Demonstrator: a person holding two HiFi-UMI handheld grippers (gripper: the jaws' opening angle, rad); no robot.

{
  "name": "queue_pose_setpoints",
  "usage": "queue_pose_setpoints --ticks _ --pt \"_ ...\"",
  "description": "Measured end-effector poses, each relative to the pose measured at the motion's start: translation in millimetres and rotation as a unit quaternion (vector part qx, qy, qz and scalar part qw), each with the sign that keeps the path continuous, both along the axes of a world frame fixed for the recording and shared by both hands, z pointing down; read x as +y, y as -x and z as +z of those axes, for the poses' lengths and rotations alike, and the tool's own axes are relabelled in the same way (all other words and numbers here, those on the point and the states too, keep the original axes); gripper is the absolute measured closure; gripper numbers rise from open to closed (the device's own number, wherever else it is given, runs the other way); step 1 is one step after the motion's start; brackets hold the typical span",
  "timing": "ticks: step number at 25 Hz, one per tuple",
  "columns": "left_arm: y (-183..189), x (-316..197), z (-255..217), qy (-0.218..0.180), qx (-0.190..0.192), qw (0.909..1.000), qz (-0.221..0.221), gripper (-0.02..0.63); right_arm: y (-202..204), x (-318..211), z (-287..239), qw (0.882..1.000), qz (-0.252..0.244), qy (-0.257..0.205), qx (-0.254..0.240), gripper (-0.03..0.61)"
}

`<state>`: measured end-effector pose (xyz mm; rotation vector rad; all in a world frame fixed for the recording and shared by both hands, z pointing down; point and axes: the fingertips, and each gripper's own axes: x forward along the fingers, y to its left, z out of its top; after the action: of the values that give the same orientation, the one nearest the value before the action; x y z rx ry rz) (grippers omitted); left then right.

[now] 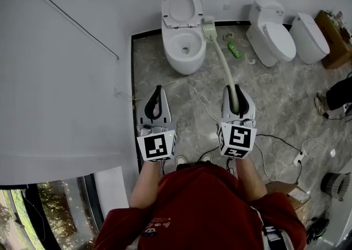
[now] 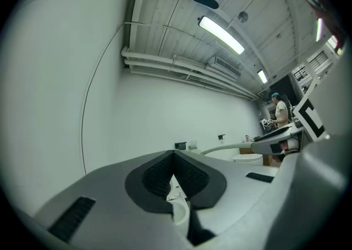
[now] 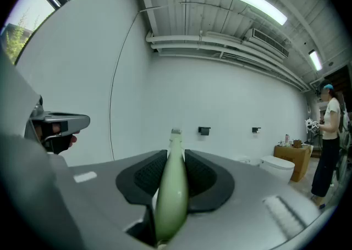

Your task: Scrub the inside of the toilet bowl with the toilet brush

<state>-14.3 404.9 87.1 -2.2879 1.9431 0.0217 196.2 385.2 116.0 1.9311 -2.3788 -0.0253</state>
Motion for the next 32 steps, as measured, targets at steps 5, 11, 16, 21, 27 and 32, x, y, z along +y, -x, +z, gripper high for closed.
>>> queue_pose_setpoints --ticks 5,11,16,21,27,32 --pt "-11 3 1 0.002 0.000 1.0000 -0.004 0.607 -10 2 1 1.000 -0.005 0.000 -0.007 0.466" --pt "-34 4 7 0.008 -0.008 0.9999 -0.002 0.607 -31 4 6 1.000 -0.007 0.002 -0.022 0.466" --pt "-53 7 22 0.026 -0.009 0.9996 -0.005 0.607 -48 4 12 0.999 -0.016 0.002 -0.038 0.466" --pt "-66 11 31 0.043 -0.017 0.9989 -0.008 0.607 -56 5 28 0.999 -0.030 0.015 -0.043 0.466" --pt "-65 -3 37 0.052 -0.015 0.9985 -0.012 0.607 -55 -8 47 0.997 -0.032 0.042 -0.048 0.466" --pt "-52 -29 51 0.058 -0.005 0.9983 -0.011 0.607 -40 -34 56 0.997 -0.034 0.053 -0.039 0.466"
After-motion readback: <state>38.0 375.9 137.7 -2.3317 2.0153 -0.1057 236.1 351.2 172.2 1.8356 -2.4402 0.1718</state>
